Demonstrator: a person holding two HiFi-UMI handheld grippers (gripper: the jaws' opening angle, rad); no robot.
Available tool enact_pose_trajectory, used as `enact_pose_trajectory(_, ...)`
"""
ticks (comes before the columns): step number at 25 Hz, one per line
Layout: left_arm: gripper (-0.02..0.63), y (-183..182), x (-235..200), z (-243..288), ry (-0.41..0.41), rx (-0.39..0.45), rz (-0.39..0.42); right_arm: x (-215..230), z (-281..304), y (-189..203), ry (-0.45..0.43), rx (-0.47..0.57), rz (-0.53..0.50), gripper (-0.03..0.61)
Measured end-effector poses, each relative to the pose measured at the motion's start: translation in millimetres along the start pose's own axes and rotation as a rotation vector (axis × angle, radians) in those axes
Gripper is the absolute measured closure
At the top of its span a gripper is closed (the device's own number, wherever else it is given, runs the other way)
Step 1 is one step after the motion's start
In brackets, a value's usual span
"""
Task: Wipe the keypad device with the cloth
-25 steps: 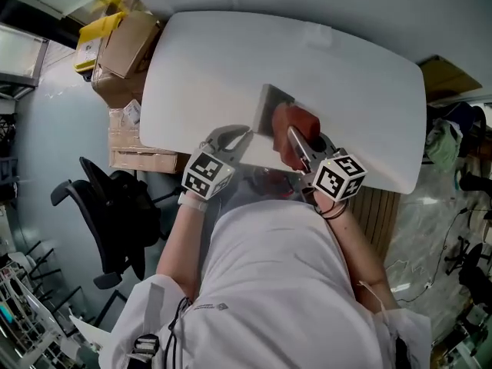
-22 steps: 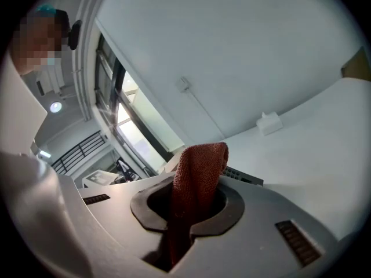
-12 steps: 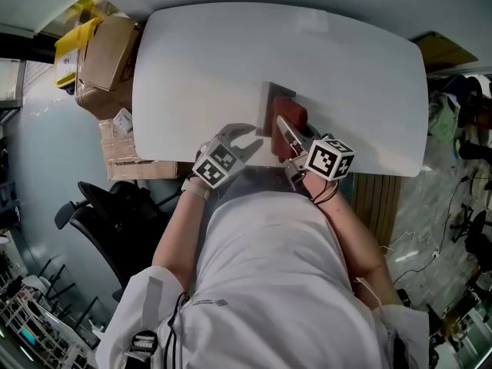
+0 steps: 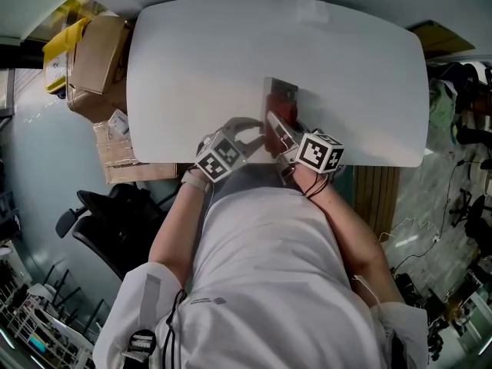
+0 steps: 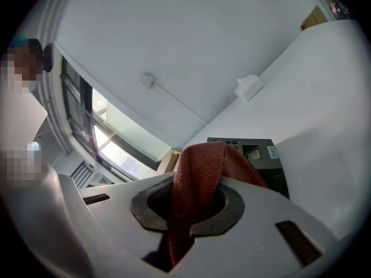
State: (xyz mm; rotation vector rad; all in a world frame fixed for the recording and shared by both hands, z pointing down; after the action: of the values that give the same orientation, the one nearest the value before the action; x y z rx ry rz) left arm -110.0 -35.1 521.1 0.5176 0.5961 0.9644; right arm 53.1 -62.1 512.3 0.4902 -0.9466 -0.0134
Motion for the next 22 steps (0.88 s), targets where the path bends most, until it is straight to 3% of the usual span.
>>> enact_pose_trajectory(10, 0.480, -1, -2, 0, 0.028, 0.009, 0.006, 13, -2, 8, 0.058, 0.069, -0.017, 0.525)
enact_pose_trajectory(22, 0.465, 0, -3, 3, 0.024, -0.002, -0.012, 55, -8, 10, 0.120, 0.084, 0.074, 0.525)
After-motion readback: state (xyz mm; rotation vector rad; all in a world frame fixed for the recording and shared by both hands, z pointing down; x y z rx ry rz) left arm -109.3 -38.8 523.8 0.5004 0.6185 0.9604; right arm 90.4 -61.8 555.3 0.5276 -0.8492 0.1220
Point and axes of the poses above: the fingertips, and each gripper's own axes: z forward along the fingers, x to its right, y out of its underside, the point moved 10 cm from there along -z, backward along the fingers, and after that the axes turned 12 degrees about -x, right-handed, at the moved point
